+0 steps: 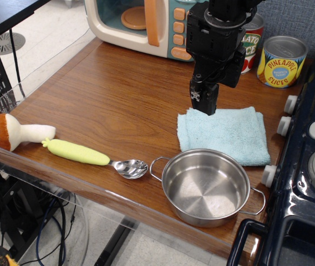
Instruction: Pick up the pot and move it close to the microwave.
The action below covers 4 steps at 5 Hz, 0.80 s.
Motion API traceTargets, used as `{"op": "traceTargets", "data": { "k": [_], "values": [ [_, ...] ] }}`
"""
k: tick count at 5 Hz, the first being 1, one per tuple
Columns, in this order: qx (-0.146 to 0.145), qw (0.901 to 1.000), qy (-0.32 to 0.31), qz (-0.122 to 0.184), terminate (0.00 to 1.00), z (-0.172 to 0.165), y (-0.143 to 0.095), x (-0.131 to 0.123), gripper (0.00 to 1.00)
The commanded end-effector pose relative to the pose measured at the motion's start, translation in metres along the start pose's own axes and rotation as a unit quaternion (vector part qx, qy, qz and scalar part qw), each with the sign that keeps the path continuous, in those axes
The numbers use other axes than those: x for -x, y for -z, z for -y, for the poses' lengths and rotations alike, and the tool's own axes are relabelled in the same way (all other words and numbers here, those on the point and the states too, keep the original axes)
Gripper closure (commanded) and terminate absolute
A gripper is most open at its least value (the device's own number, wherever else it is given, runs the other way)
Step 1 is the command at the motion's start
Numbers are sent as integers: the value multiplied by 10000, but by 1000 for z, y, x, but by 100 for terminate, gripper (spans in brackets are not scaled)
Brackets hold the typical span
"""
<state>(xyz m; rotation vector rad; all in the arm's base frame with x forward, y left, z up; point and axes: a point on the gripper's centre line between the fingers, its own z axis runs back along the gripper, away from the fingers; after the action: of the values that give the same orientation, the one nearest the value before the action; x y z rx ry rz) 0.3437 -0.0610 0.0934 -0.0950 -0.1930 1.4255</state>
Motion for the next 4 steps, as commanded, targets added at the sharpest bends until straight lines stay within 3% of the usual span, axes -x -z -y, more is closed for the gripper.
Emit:
{"op": "traceTargets", "data": {
  "k": [1,2,3,4],
  "values": [
    [0,10000,0,0,0,0,0,0,0],
    [56,9998,54,-164,0,-17,-21,5,0],
    [125,9982,40,577,0,-39,-36,3,0],
    [223,9986,401,258,0,-59,-34,7,0]
  ]
}}
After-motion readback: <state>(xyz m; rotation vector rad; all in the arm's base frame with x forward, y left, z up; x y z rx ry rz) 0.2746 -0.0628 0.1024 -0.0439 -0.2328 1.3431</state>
